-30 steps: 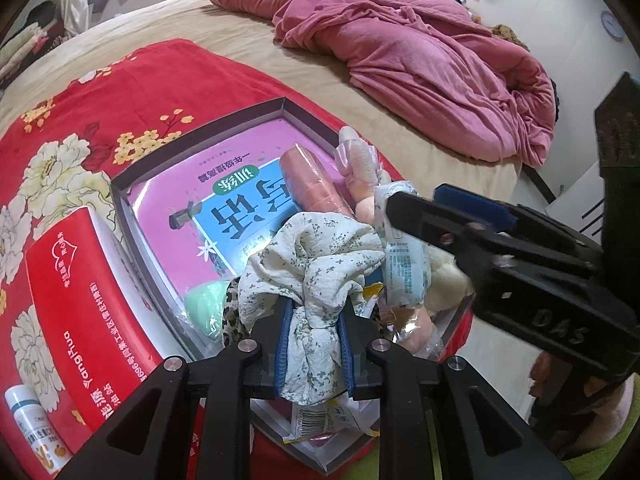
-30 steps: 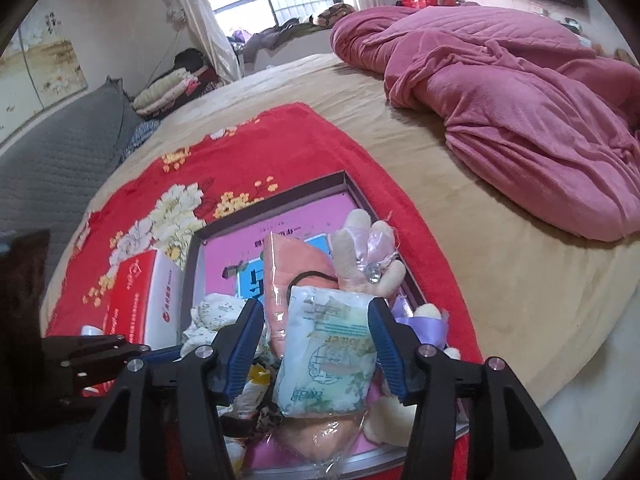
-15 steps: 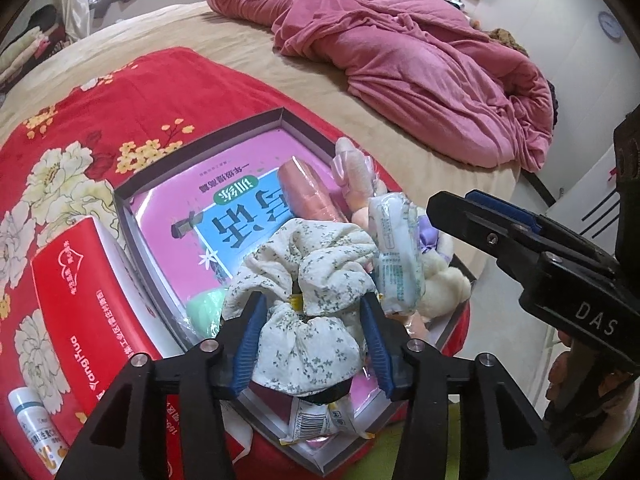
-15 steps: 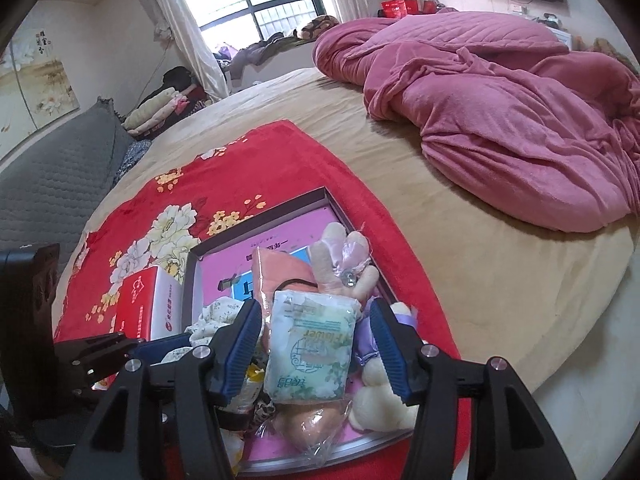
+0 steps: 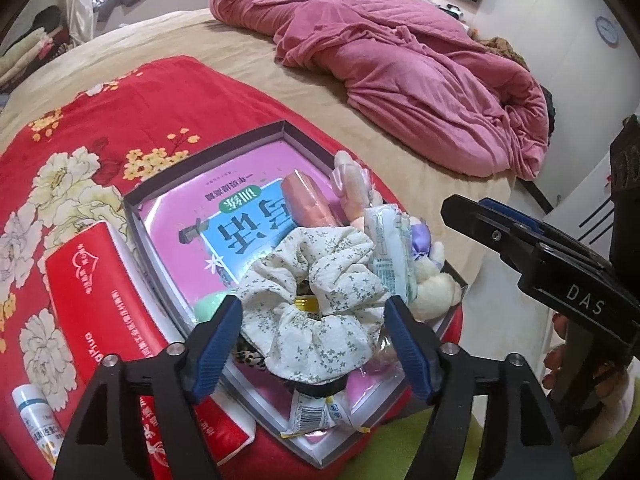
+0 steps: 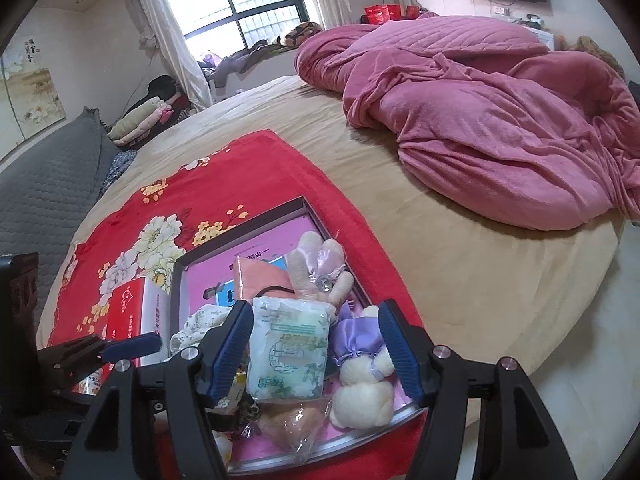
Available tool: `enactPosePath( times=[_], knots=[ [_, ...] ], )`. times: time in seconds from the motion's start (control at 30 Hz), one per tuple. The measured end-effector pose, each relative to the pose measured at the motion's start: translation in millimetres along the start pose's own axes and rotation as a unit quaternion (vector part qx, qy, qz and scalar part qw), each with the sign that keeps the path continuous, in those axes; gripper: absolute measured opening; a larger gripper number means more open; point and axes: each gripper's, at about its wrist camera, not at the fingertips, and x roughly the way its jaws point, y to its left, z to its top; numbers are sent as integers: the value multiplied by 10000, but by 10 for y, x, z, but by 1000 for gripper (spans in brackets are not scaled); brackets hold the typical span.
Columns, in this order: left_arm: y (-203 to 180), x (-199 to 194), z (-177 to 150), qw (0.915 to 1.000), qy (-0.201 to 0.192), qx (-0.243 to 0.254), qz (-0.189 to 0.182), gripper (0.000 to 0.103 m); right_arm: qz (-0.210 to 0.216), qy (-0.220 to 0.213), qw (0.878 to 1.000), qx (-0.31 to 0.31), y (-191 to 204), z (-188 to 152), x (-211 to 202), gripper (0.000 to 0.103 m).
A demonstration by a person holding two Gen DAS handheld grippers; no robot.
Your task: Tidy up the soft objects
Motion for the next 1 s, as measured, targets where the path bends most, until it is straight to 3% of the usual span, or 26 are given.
enactPosePath(
  times=[0.23,0.37,0.57,0.9,1.0],
  knots=[
    [41,-258,-10,9994,-275,-72,178,78,-87,-67,9999,-4,55,5,-107,66],
    [93,-439,-63,9988,-397,-178,231,79,-132,-125,9998,-58,136,-8,-232,77],
    [185,-746,-193,9964,-590,-278,536,80,-64,-144,9999,-28,263,-96,-454,80],
    [357,-1243,-569,9937,-792,-489,618,80,11,-193,9998,14,619,-469,-857,81],
    [353,-1290,-725,9936,-772,-472,672,80,-197,-217,9996,-9,725,-658,-975,81]
  ],
)
